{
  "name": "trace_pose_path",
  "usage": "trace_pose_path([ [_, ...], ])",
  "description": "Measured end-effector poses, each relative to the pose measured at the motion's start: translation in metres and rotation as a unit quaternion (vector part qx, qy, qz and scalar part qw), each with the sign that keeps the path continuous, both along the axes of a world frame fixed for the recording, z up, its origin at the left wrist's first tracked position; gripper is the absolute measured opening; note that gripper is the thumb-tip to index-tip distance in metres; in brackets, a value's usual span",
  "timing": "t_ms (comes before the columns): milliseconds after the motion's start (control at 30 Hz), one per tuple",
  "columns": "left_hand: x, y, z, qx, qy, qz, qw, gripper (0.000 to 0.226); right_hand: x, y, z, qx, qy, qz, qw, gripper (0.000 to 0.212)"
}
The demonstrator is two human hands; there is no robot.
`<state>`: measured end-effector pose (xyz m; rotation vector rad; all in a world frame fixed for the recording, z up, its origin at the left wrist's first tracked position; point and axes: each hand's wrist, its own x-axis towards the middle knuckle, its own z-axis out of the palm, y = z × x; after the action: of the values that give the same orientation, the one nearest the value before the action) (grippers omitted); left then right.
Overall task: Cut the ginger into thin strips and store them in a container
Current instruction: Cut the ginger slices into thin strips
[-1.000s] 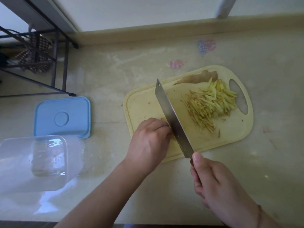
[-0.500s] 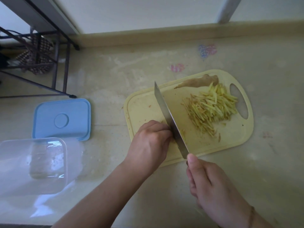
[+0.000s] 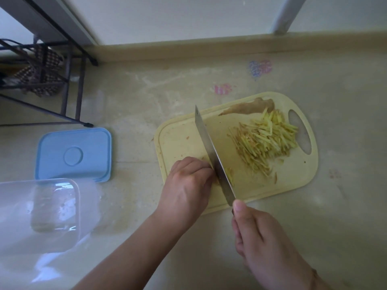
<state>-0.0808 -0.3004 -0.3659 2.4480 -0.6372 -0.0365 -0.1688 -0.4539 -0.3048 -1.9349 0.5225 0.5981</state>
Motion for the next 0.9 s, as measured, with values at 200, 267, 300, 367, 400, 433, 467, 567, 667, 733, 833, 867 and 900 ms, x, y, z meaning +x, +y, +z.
trace_pose_path([
  [200, 0.0, -0.001, -0.001, 0.01, -0.01, 0.03, 0.999, 0.012, 0.0, 0.001, -0.001, 0.007, 0.016, 0.003, 1.0, 0.072],
  [267, 0.001, 0.0, -0.002, 0.016, -0.016, 0.037, 0.999, 0.013, 0.0, 0.002, -0.008, 0.009, 0.005, -0.004, 1.0, 0.074],
  [300, 0.001, 0.0, -0.002, 0.018, -0.021, 0.037, 0.999, 0.014, 0.0, 0.003, -0.01, 0.005, -0.003, -0.007, 1.0, 0.074],
  [367, 0.001, 0.002, -0.003, 0.013, -0.038, 0.031, 0.999, 0.016, 0.002, 0.006, -0.012, -0.004, -0.023, -0.011, 1.0, 0.073],
  [400, 0.0, 0.002, -0.004, 0.006, -0.048, 0.028, 0.998, 0.015, 0.004, 0.007, -0.012, -0.005, -0.028, -0.016, 0.999, 0.072],
  [433, 0.0, 0.003, -0.005, -0.005, -0.06, 0.026, 0.998, 0.014, 0.007, 0.008, -0.012, -0.007, -0.03, -0.023, 0.999, 0.07],
  [467, 0.0, 0.004, -0.006, -0.014, -0.071, 0.026, 0.997, 0.014, 0.012, 0.009, -0.013, -0.007, -0.033, -0.025, 0.999, 0.067],
  [567, -0.001, 0.005, -0.011, -0.041, -0.087, 0.022, 0.995, 0.013, 0.021, 0.01, -0.015, 0.012, -0.03, -0.008, 0.999, 0.069],
  [667, -0.007, 0.008, -0.012, -0.075, -0.082, 0.023, 0.994, 0.013, 0.019, 0.0, -0.006, 0.083, 0.019, -0.053, 0.995, 0.078],
  [733, -0.01, 0.012, -0.012, -0.101, -0.068, 0.038, 0.992, 0.013, 0.015, -0.008, 0.003, 0.136, 0.047, -0.084, 0.986, 0.075],
  [833, -0.015, 0.018, -0.014, -0.098, -0.077, 0.041, 0.991, 0.01, 0.009, -0.013, 0.003, 0.093, 0.016, -0.041, 0.995, 0.073],
  [867, -0.017, 0.018, -0.016, -0.09, -0.086, 0.034, 0.992, 0.009, 0.007, -0.012, 0.001, 0.067, 0.004, -0.023, 0.998, 0.069],
  [900, -0.018, 0.018, -0.017, -0.083, -0.092, 0.025, 0.992, 0.006, 0.004, -0.01, -0.002, 0.051, -0.002, -0.01, 0.999, 0.067],
])
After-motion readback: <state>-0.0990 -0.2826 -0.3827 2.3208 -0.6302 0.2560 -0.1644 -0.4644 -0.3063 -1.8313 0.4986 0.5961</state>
